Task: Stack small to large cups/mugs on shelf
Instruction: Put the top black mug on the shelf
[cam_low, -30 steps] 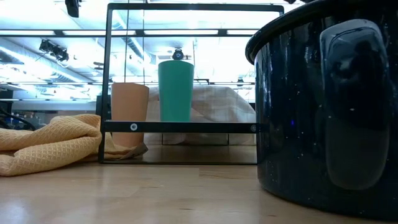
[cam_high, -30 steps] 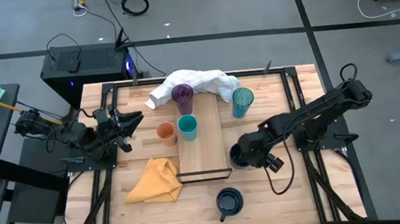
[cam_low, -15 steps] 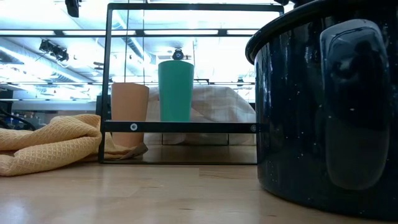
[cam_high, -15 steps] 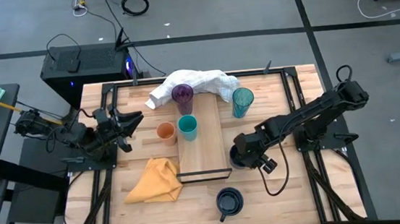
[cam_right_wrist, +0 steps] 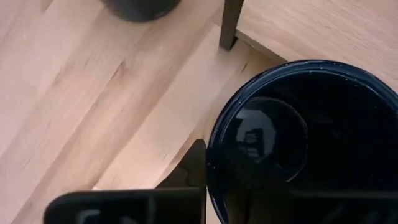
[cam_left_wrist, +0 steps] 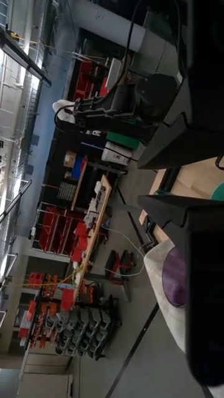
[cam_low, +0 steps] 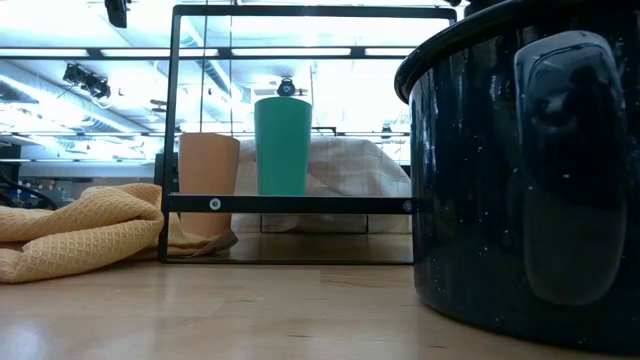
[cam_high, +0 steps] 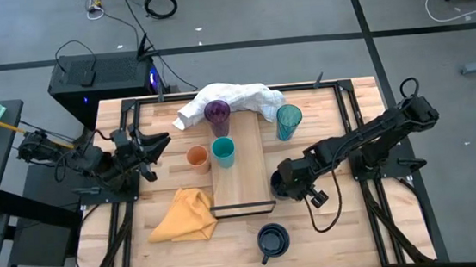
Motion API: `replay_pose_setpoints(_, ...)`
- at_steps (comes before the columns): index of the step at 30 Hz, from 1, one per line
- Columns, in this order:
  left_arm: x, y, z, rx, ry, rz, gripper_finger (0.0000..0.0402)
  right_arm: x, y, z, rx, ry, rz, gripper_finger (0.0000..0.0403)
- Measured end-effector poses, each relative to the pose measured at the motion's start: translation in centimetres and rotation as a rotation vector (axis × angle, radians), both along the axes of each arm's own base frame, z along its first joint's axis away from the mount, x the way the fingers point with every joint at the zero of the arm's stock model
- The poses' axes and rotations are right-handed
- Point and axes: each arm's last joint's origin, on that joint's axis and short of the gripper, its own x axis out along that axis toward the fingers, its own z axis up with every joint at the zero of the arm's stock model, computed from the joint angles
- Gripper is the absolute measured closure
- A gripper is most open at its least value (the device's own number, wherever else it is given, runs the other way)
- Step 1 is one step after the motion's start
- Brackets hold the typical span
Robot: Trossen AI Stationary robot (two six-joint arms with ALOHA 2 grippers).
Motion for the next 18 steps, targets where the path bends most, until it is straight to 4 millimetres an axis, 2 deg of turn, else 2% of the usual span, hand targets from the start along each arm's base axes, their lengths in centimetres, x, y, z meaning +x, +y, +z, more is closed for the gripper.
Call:
replay_pose_setpoints(9, 0.0, 0.0, 0.0, 0.0, 0.0, 0.0, 0.0317, 0.0, -0.1, 0.1, -0.03, -0.015, -0.04, 0.0382)
replay_pose_setpoints(18, 0.0, 0.0, 0.0, 0.004, 0.002, 0.001, 0.0321, -0.8, -0.5, 1.9, -0.042, -0.077, -0.12, 0.0383)
